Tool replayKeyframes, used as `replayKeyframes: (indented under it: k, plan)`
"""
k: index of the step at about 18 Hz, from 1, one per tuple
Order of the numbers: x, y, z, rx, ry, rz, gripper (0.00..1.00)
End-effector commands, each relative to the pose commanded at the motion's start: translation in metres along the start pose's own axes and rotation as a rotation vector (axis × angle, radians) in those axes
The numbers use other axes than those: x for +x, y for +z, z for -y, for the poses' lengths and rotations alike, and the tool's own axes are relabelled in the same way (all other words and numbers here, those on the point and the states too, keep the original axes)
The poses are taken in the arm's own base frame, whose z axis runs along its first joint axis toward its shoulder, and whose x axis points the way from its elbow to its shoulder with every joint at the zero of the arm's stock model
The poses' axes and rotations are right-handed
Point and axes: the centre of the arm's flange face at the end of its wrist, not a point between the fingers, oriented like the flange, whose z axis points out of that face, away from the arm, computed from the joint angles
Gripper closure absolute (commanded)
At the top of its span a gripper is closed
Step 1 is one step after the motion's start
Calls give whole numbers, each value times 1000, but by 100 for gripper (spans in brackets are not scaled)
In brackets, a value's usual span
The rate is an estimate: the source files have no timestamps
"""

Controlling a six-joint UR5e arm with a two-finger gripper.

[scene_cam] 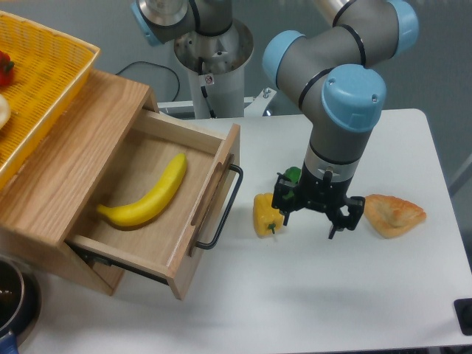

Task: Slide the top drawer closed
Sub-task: 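Move the gripper down and toward the yellow pepper beside the drawer, then move the gripper to the drawer front beside its black handle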

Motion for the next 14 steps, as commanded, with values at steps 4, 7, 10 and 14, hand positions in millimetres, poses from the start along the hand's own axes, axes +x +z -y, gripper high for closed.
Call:
replayKeyframes:
  k: [4,7,10,14]
  plan:
    - [1,3,0,-20,-6,-39,82]
    - [5,0,0,-14,-13,-73,82]
    - [14,1,4,-23,-10,-87,85]
    - [38,3,15,-35,19,-109,86]
